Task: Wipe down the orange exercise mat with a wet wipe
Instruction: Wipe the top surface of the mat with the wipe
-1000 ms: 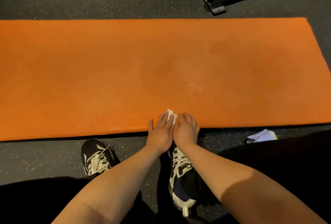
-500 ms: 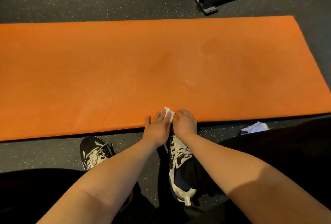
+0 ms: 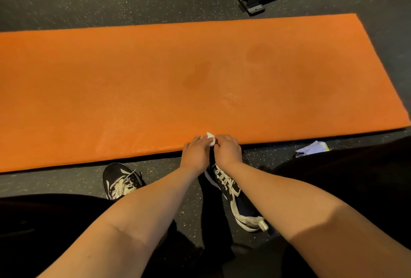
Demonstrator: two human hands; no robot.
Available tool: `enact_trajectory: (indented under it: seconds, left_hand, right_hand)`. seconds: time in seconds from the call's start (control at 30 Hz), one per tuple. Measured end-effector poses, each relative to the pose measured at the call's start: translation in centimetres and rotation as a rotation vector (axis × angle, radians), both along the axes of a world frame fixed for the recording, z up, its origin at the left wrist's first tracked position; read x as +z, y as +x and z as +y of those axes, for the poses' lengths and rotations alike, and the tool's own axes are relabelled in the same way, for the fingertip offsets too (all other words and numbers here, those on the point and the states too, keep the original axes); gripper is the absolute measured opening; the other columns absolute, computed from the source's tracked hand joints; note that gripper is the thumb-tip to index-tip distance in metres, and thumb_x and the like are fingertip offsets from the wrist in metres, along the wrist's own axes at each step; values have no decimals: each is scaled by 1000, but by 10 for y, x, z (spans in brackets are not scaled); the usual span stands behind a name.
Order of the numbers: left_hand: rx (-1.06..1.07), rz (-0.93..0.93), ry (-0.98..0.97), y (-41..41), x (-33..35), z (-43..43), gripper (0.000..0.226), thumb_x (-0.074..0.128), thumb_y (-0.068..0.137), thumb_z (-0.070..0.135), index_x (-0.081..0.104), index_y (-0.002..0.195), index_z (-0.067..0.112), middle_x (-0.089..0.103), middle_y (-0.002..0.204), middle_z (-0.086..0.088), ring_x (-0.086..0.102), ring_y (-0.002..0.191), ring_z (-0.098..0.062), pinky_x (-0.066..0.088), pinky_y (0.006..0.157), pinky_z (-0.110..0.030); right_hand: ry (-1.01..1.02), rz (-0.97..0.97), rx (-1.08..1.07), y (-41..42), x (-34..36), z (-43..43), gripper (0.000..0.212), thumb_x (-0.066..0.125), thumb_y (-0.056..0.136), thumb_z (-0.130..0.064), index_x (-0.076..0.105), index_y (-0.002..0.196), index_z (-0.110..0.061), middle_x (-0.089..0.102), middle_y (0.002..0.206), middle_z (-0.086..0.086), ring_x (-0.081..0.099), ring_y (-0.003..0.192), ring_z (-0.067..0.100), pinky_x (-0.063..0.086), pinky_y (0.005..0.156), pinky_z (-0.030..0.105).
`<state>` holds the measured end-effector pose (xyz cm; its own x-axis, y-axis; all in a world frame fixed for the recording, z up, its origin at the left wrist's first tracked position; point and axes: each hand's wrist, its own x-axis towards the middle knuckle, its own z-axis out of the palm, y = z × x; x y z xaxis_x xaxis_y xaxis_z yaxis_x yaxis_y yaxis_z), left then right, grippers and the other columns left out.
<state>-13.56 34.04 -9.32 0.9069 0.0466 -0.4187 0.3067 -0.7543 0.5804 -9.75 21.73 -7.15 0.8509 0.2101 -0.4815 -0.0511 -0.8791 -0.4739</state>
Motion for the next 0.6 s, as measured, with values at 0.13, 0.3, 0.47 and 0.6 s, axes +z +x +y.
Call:
enact_trajectory:
  seconds: [0.13, 0.3, 0.47, 0.6]
  left_hand:
    - [221, 3, -260, 11, 16, 1, 31, 43, 107, 28, 60, 133, 22, 66, 122, -5, 60, 109, -29, 48, 84, -39]
    - [404, 22, -343, 24, 33, 8, 23, 45, 106, 36, 56, 113, 17, 63, 100, -3, 56, 80, -16, 39, 60, -30]
    - [450, -36, -278, 32, 30, 15, 29, 47, 105, 30, 63, 93, 9, 65, 86, -7, 58, 77, -27, 36, 60, -33]
    - [518, -17, -289, 35, 25, 20, 24, 51, 103, 28, 65, 87, 16, 64, 79, 0, 54, 70, -19, 37, 57, -30]
  right_hand:
    - [152, 63, -106, 1, 4, 5, 47, 46, 107, -24, 40, 153, -18, 46, 151, 4, 36, 140, 25, 35, 115, 42]
    - [364, 110, -305, 13, 13, 15, 22, 53, 104, -25, 56, 125, -22, 65, 118, 4, 59, 112, 28, 52, 92, 41]
    - [353, 77, -338, 25, 19, 15, 12, 56, 102, -18, 48, 109, -16, 59, 91, 6, 53, 73, 18, 38, 56, 29]
    - [325, 43, -368, 28, 20, 22, 16, 52, 99, -6, 47, 106, -18, 55, 97, 8, 49, 74, 20, 35, 55, 27]
